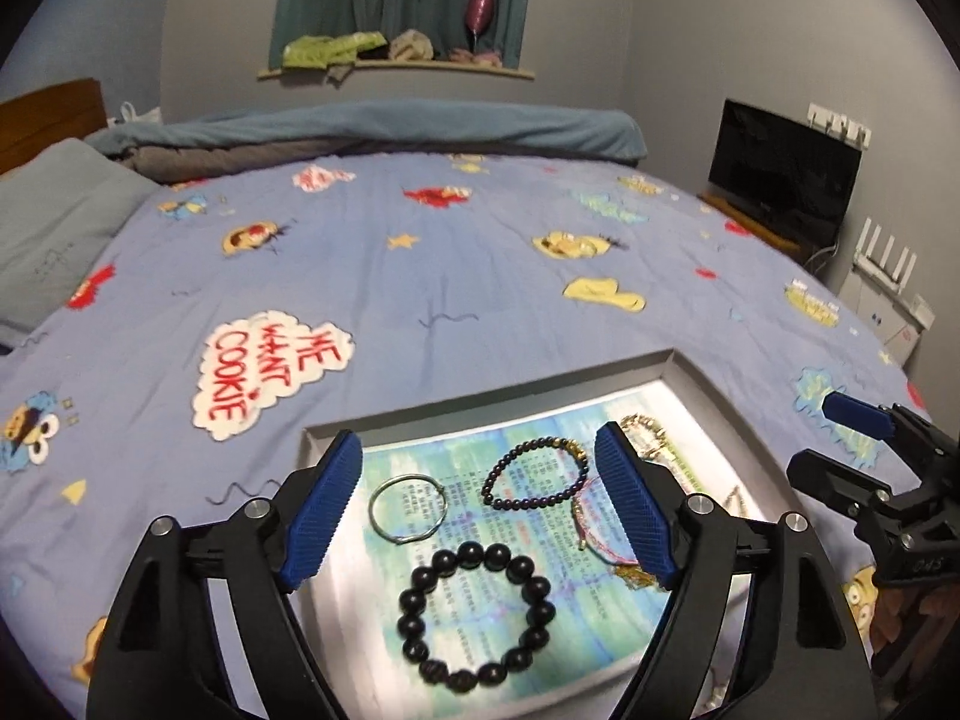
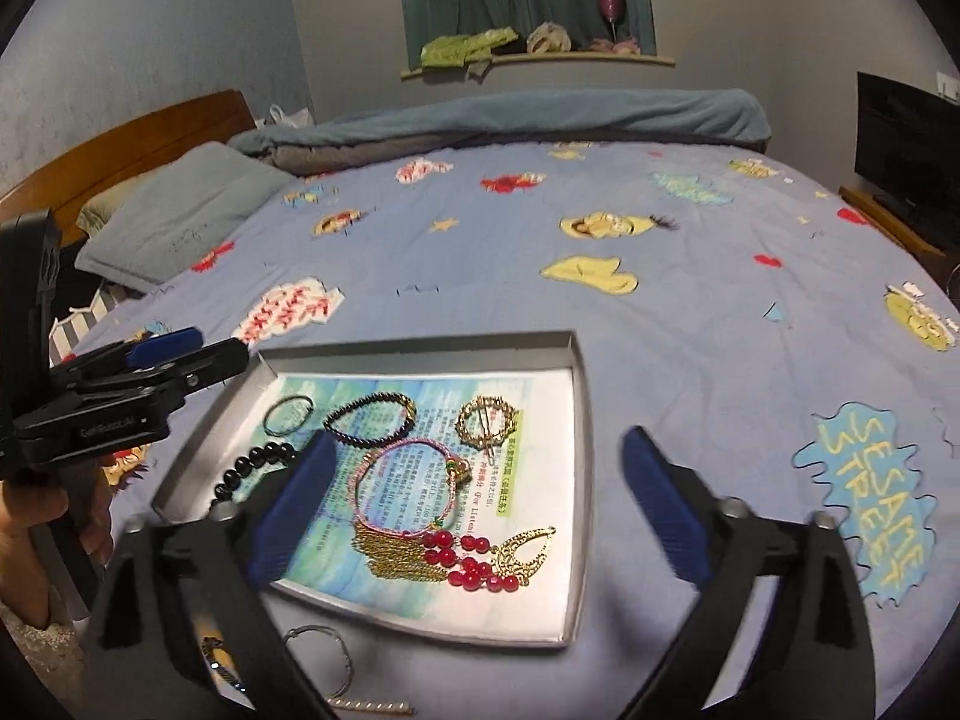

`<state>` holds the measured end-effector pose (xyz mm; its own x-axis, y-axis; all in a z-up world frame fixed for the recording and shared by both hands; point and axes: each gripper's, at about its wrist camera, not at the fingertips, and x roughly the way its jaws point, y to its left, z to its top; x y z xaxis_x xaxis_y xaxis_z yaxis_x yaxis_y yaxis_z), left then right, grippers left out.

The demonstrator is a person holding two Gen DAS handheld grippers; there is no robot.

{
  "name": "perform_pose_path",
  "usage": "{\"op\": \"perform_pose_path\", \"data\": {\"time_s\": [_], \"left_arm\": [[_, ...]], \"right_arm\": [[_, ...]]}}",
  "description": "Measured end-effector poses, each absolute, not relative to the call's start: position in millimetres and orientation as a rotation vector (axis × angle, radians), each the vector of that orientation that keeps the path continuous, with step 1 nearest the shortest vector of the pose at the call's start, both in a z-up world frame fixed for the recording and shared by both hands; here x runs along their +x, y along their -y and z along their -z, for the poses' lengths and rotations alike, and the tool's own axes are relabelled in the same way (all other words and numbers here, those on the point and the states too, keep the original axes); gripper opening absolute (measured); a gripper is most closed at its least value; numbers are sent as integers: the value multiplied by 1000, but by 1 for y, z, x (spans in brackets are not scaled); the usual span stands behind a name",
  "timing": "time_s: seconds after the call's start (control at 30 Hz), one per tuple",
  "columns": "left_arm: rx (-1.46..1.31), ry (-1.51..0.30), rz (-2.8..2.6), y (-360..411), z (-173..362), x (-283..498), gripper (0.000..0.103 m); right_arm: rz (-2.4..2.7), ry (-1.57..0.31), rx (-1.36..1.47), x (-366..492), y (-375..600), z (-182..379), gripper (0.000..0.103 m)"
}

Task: Organize jewelry
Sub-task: 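Move both open tools back over the jewelry beside the box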

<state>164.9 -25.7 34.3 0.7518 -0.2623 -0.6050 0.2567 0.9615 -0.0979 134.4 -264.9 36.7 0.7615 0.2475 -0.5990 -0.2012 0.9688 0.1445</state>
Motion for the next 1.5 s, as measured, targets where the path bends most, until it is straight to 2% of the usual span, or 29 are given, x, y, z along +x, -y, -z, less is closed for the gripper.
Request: {"op": "perform_pose_path", "data": {"time_s": [0.13,0.53,0.93,1.5], "left_arm": [[2,-607,252,18,-50,142,91],[-2,-551,217,2,-77,87,95],[-42,-563,193,-10,-50,46,95],[-6,-570,170,-12,-12,24,95]], "right_arm": [[-237,-649,72,121,267,-45,97],[-209,-609,86,88,276,-66,98],[-198,-602,72,59,272,-68,98],[-214,-624,51,43,256,-36,98]]}}
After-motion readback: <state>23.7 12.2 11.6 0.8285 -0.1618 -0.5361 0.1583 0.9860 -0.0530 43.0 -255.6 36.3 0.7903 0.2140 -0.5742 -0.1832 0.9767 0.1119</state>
